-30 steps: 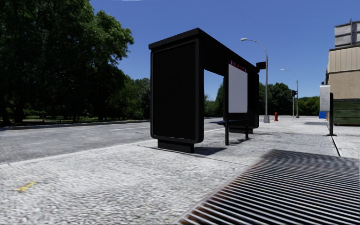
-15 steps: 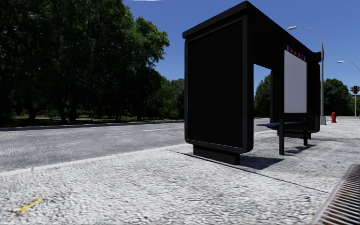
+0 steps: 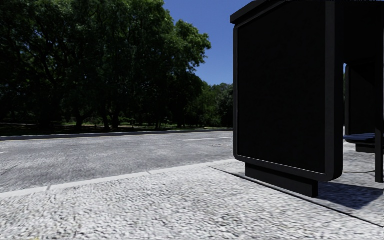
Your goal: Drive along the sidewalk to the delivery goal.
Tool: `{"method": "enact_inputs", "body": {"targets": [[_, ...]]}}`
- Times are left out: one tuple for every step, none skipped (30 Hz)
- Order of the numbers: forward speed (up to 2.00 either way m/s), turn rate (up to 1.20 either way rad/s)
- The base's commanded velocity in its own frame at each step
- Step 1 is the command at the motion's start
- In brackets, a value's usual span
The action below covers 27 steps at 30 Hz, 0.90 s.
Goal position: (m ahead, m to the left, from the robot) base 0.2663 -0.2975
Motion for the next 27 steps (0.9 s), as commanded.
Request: {"method": "enact_inputs", "body": {"targets": [[0.0,0.0],[0.0,0.0],[0.0,0.0],[0.0,0.0],[0.0,0.0],[0.0,0.0],[0.0,0.0],[0.0,0.0],[0.0,0.0],[0.0,0.0],[0.0,0.0],[0.0,0.0],[0.0,0.0],[0.0,0.0],[0.0,0.0],[0.0,0.0],[0.0,0.0],[0.0,0.0],[0.0,0.0],[0.0,0.0],[0.0,0.0],[0.0,0.0],[0.0,0.0],[0.0,0.0],[0.0,0.0],[0.0,0.0],[0.0,0.0]]}}
